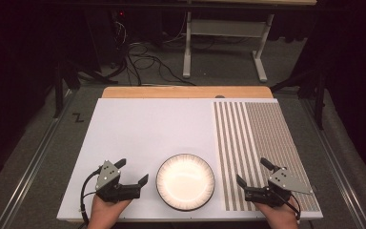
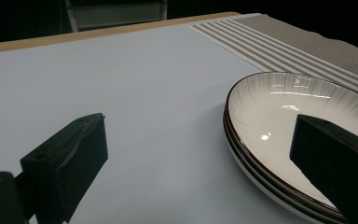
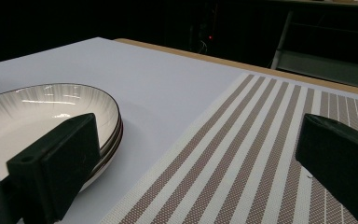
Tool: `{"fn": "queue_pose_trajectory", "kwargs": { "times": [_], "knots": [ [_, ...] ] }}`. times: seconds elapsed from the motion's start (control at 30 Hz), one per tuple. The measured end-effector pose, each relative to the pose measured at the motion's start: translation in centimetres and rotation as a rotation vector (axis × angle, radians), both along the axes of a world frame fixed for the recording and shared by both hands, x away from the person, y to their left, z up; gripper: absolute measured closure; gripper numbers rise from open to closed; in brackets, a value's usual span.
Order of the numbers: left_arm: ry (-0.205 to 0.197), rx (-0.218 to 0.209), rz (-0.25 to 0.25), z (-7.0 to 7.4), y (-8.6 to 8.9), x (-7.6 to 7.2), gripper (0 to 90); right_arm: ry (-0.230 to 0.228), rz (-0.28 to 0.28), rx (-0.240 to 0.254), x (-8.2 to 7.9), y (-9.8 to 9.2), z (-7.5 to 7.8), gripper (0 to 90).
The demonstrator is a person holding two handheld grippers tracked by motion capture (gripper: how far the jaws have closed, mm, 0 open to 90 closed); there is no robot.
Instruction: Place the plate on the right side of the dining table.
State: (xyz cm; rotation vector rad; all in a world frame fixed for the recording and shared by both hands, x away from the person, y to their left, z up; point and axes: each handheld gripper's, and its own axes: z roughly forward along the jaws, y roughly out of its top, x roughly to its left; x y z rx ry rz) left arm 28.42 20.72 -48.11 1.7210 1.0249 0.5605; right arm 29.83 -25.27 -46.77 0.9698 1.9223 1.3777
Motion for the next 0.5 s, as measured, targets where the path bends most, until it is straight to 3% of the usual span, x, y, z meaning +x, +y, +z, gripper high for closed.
{"fn": "queue_pose_trajectory", "kwargs": {
  "times": [0.23,0.5],
  "knots": [
    [0.003,-0.005,0.005,-0.1,0.0,0.0,5.1,0.009,0.008,-0.003,0.0,0.2,0.0,0.4],
    [0.001,-0.007,0.008,0.0,0.1,0.0,6.8,0.025,0.056,-0.023,0.3,1.9,0.4,3.6]
  ]
}}
